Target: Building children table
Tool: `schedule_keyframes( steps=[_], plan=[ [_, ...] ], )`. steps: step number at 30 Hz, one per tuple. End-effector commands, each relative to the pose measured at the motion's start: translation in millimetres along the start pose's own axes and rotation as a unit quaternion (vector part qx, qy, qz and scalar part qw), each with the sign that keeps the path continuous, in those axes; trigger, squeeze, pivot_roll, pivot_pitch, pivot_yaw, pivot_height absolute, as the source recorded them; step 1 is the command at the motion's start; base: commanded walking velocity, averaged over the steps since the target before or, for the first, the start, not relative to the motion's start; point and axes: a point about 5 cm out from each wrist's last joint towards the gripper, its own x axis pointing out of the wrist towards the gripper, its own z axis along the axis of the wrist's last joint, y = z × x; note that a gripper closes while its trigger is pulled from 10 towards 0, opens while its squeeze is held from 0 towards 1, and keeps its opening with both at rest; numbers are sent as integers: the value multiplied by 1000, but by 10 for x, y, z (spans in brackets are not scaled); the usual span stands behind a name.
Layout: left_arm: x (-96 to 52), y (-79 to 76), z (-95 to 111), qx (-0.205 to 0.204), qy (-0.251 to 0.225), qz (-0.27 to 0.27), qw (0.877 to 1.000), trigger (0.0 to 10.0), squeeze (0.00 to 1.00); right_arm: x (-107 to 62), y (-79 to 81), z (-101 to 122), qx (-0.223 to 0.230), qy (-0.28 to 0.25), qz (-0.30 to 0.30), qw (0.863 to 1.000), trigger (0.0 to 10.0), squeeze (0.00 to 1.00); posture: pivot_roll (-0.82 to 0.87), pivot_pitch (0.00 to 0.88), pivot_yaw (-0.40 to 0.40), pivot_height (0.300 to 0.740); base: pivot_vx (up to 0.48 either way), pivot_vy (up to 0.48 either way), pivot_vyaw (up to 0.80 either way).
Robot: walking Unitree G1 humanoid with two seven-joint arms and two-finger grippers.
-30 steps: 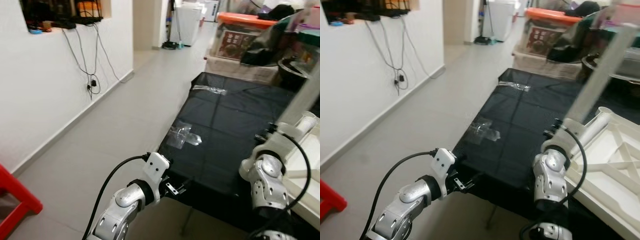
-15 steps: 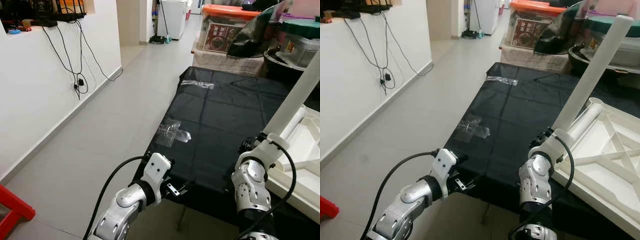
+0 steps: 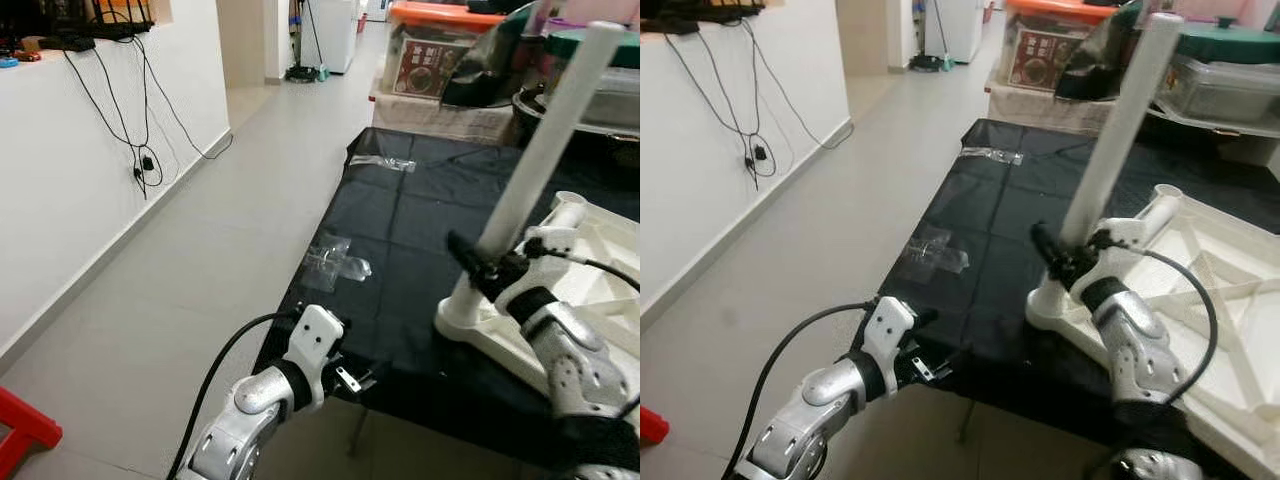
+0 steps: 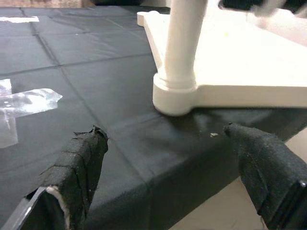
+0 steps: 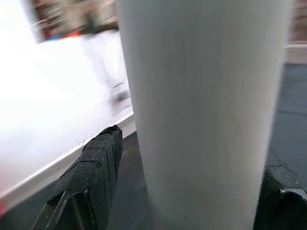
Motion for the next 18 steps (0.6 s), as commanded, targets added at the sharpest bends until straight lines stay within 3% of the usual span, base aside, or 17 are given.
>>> schedule_keyframes(
  steps=[1, 4, 9, 10, 14, 15, 16, 17, 18],
  plan=[
    [3, 5, -5, 7, 5, -1, 1000, 10000, 0, 93, 255, -164, 14, 38, 97, 994, 10000, 0, 135, 0, -65, 740, 0, 0, 0],
    [-2, 4, -13, 8, 6, 0, 1000, 10000, 0, 118, 339, -256, 2, 83, 178, 980, 10000, 0, 143, 0, -68, 740, 0, 0, 0],
    [-5, 3, -15, 8, 6, 1, 1000, 10000, 0, 130, 355, -256, 6, 94, 207, 974, 10000, 0, 149, 0, -72, 740, 0, 0, 0],
    [-7, 4, -17, 8, 7, 1, 1000, 10000, 0, 141, 363, -252, 7, 97, 216, 971, 0, 0, 149, 0, -72, 740, 0, 0, 0],
    [-16, 6, -22, 8, 8, 2, 1000, 10000, 0, 241, 282, -236, -24, 83, 150, 985, 0, 0, 148, 0, -73, 740, 0, 0, 0],
    [-17, 7, -23, 8, 8, 2, 1000, 10000, 0, 290, 211, -223, -35, 72, 95, 992, 0, 0, 148, 0, -73, 740, 0, 0, 0],
    [-21, 9, -24, 8, 8, 2, 1000, 10000, 0, 354, 64, -194, -16, 50, -15, 998, 0, 0, 143, 0, -67, 740, 0, 0, 0],
    [-24, 9, -25, 8, 8, 3, 1000, 10000, 0, 372, -10, -183, 2, 38, -74, 997, 0, 0, 143, 0, -67, 740, 0, 0, 0],
    [-24, 9, -25, 8, 8, 3, 1000, 10000, 0, 372, -10, -183, 2, 38, -74, 997, 0, 0, 143, 0, -67, 740, 0, 0, 0]
  ],
)
